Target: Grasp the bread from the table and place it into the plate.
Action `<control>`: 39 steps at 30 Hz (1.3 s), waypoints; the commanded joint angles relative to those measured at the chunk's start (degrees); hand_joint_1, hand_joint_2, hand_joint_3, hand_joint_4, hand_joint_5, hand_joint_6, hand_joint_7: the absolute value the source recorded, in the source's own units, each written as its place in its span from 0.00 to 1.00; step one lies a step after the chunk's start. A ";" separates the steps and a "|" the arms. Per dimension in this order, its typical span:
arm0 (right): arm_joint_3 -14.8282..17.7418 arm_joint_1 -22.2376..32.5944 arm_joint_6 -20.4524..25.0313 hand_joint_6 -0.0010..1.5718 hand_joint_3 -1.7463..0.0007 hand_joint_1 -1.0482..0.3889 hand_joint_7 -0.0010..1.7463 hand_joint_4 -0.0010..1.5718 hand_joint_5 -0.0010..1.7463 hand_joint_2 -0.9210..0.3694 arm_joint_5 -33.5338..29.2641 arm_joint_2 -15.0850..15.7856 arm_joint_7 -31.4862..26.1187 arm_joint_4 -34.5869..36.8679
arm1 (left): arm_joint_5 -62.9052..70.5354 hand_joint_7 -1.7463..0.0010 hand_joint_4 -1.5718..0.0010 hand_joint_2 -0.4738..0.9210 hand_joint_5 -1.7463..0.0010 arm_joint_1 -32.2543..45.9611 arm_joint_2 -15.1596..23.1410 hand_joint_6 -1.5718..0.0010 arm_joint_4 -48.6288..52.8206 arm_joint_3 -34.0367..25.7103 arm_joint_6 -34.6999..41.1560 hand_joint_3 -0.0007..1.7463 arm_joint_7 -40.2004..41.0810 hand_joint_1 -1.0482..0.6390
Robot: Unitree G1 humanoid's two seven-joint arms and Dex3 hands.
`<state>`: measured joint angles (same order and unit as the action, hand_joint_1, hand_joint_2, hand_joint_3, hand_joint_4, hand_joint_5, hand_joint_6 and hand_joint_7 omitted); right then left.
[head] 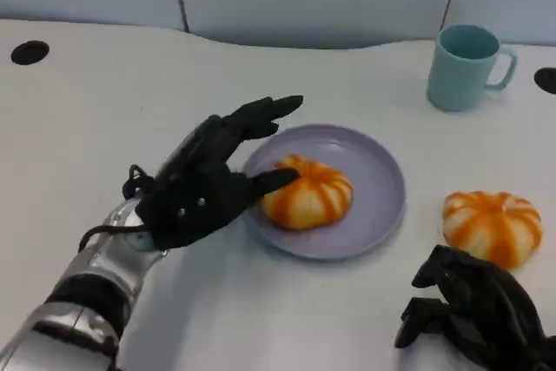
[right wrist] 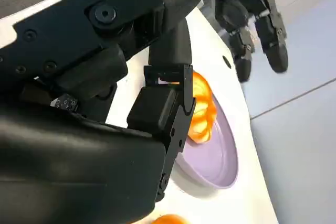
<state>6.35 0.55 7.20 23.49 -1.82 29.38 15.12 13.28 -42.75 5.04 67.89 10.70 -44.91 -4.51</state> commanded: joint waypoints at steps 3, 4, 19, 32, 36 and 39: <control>1.05 -0.53 0.53 0.76 1.00 0.13 0.50 0.92 0.46 0.12 0.87 1.24 0.66 0.70 | -9.37 0.96 0.70 1.00 0.67 6.17 -0.13 0.66 -6.67 -6.18 -1.26 0.19 -7.48 0.24; 1.10 -0.56 0.57 0.76 1.00 0.13 0.50 0.92 0.46 0.12 0.87 1.23 0.68 0.73 | -9.75 0.96 0.69 1.00 0.67 6.50 -0.18 0.66 -7.24 -6.42 -1.08 0.20 -8.01 0.24; 1.62 -0.94 0.31 0.76 1.00 0.14 0.50 0.90 0.48 0.12 0.39 1.69 1.32 1.25 | -32.56 0.90 0.49 1.00 0.46 31.36 -5.97 0.38 -49.79 -13.63 32.94 0.13 -12.61 0.43; 1.60 -1.31 0.09 0.76 1.00 0.12 0.50 0.91 0.47 0.12 -0.49 2.07 0.71 1.30 | -38.67 0.89 0.51 1.00 0.30 43.20 -3.93 0.37 -66.09 -17.30 49.00 0.12 -13.60 0.41; 1.76 -1.33 0.67 0.76 1.00 0.12 0.51 0.90 0.48 0.12 -0.02 2.04 0.66 0.95 | -40.58 0.89 0.50 1.00 0.30 46.55 -3.95 0.37 -69.36 -18.09 53.26 0.10 -13.34 0.39; 1.70 -1.15 0.58 0.76 1.00 0.12 0.52 0.90 0.48 0.12 -0.02 2.09 0.75 0.71 | -40.95 0.89 0.50 1.00 0.30 48.05 -3.81 0.37 -70.08 -18.20 54.17 0.10 -14.12 0.39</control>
<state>7.74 -0.85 7.62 23.21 -0.62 30.36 16.52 -26.60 3.75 0.32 -0.71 -6.85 8.41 -17.56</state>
